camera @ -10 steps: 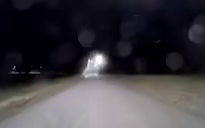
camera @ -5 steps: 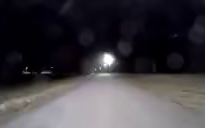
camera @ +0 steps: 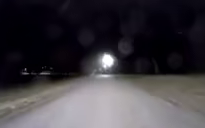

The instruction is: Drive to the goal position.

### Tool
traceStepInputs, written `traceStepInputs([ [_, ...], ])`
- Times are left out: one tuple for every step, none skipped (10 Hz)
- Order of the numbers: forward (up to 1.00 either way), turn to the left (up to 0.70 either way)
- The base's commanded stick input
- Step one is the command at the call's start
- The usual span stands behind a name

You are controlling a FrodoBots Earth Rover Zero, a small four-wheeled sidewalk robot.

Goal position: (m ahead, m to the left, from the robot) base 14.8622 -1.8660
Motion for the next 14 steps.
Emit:
traceStepInputs([
  [1.00,0.00],
  [1.00,0.00],
  [1.00,0.00],
  [1.00,0.00],
  [1.00,0.00],
  [1.00,0.00],
  [1.00,0.00],
  [1.00,0.00],
  [1.00,0.00],
  [1.00,0.00],
  [1.00,0.00],
  [1.00,0.00],
  [1.00,0.00],
  [1.00,0.00],
])
